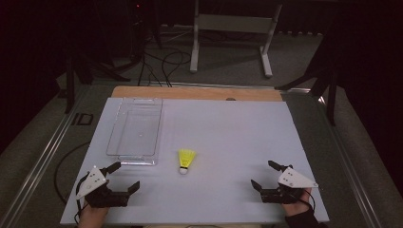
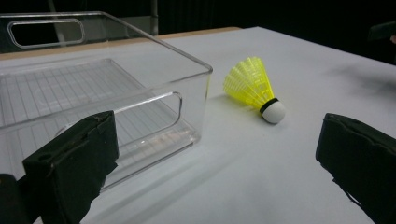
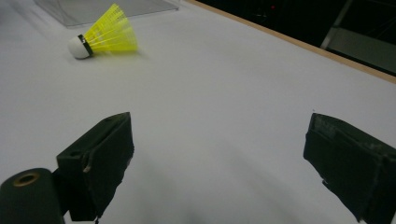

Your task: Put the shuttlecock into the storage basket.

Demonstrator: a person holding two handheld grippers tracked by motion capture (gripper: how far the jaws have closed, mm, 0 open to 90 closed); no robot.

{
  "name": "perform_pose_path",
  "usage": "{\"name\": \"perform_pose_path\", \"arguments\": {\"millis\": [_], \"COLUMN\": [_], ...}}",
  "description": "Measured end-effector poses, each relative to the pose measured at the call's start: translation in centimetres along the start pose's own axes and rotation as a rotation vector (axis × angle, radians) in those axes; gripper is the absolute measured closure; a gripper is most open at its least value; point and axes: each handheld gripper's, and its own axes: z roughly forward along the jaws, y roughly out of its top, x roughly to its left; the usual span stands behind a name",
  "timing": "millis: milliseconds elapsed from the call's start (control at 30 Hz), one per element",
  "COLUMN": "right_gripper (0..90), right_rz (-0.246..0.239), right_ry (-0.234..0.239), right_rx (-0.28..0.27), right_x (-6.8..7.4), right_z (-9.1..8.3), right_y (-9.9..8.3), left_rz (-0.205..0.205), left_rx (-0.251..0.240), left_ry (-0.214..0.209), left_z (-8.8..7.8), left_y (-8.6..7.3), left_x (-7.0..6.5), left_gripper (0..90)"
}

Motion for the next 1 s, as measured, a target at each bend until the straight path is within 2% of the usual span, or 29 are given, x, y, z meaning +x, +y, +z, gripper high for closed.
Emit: {"name": "perform_pose_path", "arguments": {"millis": [133,333,433,533,633,800,833,900,1000], "right_gripper": [8.4,9.2,9.2,9.1,9.1,8.7,8.8,8.8,8.7], "right_rz": [0.001,-0.012,-0.003,0.006,-0.010,0.007,0.023,0.019,0.031], "right_ry": [-0.021,-0.024,-0.027,-0.036,-0.045,-0.043,-0.043,-0.046,-0.042], "right_rx": [-0.006,-0.027,-0.024,-0.034,-0.041,-0.029,-0.024,-0.029,-0.031], "right_x": [-0.2,-0.1,-0.2,-0.3,-0.1,-0.2,-0.2,-0.3,-0.3], "right_z": [-0.1,-0.3,-0.3,-0.5,-0.6,-0.4,-0.4,-0.5,-0.5], "right_y": [-0.1,0.1,0.1,0.2,0.3,0.3,0.2,0.2,0.3], "left_rz": [0.000,-0.004,-0.006,0.002,0.006,0.013,0.014,0.020,0.023], "left_rx": [-0.003,0.001,0.000,0.016,0.025,0.049,0.060,0.069,0.102], "left_ry": [0.005,0.003,-0.003,-0.007,-0.021,-0.015,-0.019,-0.017,-0.020], "left_z": [-0.1,0.0,0.0,-0.1,-0.2,-0.1,0.0,0.0,0.0], "left_y": [0.0,0.1,0.2,0.5,0.9,1.1,1.2,1.3,1.7], "left_x": [0.0,0.0,0.0,-0.2,-0.4,-0.5,-0.6,-0.6,-0.6], "left_gripper": [0.1,0.1,0.1,0.1,0.1,0.1,0.1,0.1,0.1]}}
